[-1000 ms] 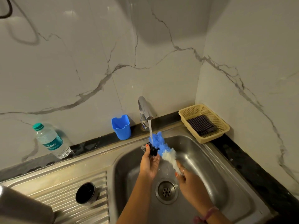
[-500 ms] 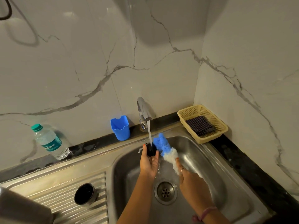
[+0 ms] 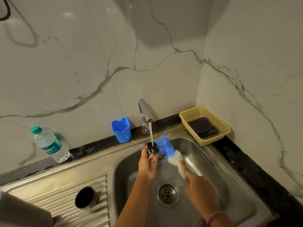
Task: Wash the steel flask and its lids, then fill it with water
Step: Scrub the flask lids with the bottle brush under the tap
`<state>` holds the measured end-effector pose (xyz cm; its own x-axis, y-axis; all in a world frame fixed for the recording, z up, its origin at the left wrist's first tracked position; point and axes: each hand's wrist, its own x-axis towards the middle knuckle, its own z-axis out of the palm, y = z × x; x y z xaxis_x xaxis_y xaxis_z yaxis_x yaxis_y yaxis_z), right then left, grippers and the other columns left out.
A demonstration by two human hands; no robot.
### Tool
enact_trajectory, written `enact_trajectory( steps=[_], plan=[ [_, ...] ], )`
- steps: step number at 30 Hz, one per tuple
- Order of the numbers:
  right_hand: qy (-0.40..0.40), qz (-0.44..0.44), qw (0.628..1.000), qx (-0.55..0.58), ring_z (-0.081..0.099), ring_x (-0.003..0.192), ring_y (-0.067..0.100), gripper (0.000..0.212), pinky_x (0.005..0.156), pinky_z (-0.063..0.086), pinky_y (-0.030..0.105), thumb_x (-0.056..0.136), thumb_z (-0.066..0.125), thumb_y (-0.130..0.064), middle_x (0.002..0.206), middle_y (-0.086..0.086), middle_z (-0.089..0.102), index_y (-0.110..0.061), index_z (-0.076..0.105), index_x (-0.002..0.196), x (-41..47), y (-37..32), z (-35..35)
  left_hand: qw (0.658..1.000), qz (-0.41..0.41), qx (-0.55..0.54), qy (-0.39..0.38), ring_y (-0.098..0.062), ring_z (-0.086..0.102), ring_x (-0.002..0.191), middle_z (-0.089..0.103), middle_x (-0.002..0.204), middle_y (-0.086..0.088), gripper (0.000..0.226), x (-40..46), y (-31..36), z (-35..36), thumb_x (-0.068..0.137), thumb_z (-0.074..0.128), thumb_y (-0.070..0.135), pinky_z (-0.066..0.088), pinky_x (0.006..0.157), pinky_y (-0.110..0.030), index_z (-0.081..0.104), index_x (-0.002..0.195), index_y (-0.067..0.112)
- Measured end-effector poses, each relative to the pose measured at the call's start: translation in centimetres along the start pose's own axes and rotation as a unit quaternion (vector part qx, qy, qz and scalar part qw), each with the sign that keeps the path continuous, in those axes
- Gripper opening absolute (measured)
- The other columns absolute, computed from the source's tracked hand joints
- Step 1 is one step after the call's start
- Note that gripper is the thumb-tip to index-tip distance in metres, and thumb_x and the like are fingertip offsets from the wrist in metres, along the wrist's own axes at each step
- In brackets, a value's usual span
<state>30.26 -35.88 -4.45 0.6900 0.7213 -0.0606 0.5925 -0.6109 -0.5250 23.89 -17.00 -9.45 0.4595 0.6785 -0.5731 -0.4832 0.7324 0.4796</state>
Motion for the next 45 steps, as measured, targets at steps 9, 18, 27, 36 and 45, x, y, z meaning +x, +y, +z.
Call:
enact_trajectory(
  steps=[9,18,27,36,45],
  plan=[
    [-0.007,-0.026,0.997,-0.070,0.046,0.053,0.005,0.068,0.047,0.040,0.018,0.100,0.039,-0.023,0.073,-0.007,0.057,-0.043,-0.004,0.148,0.0,-0.7,-0.1,1.000,-0.011,-0.020,0.002,-0.038,0.062,0.114,0.060,0.125,-0.025,0.033,0.3,-0.1,0.5,0.103,0.045,0.024,0.050,0.100,-0.046,0.053,0.132,0.011],
    [-0.013,-0.025,0.994,-0.106,0.042,0.054,0.004,0.069,0.048,0.037,0.017,0.100,0.036,-0.018,0.073,-0.006,0.046,-0.043,-0.007,0.149,-0.4,-0.9,-0.6,1.000,0.000,-0.002,-0.005,-0.033,0.067,0.106,0.064,0.124,-0.022,0.047,0.1,-0.4,0.9,0.095,0.062,0.030,0.063,0.072,-0.042,0.052,0.133,0.003],
    [-0.010,-0.018,0.995,-0.095,0.051,0.060,0.007,0.068,0.058,0.045,0.020,0.099,0.038,-0.023,0.078,-0.006,0.058,-0.043,-0.003,0.149,-0.7,-0.4,0.6,0.997,-0.019,0.048,0.056,-0.021,0.071,0.083,0.074,0.101,-0.012,0.050,0.3,-0.8,0.3,0.085,0.069,0.045,0.051,0.065,-0.025,0.065,0.118,0.007],
    [0.006,-0.021,0.999,-0.045,0.064,0.082,0.008,0.061,0.055,0.038,0.015,0.102,0.022,-0.048,0.103,-0.006,0.069,-0.021,0.005,0.154,-1.4,-1.0,1.0,0.999,-0.020,-0.007,0.042,-0.032,0.067,0.094,0.069,0.103,-0.021,0.022,0.0,-1.3,0.6,0.098,0.059,0.017,0.054,0.085,-0.045,0.060,0.112,0.000],
    [-0.027,-0.006,0.998,0.048,0.062,0.087,0.004,0.051,0.066,0.042,0.013,0.098,0.034,-0.053,0.096,-0.012,0.070,-0.044,0.023,0.148,-1.1,-0.3,0.9,0.997,-0.016,0.004,0.073,-0.034,0.066,0.097,0.064,0.102,-0.020,0.019,-0.3,-1.5,0.6,0.099,0.058,0.015,0.057,0.085,-0.048,0.057,0.110,-0.001]
  ],
)
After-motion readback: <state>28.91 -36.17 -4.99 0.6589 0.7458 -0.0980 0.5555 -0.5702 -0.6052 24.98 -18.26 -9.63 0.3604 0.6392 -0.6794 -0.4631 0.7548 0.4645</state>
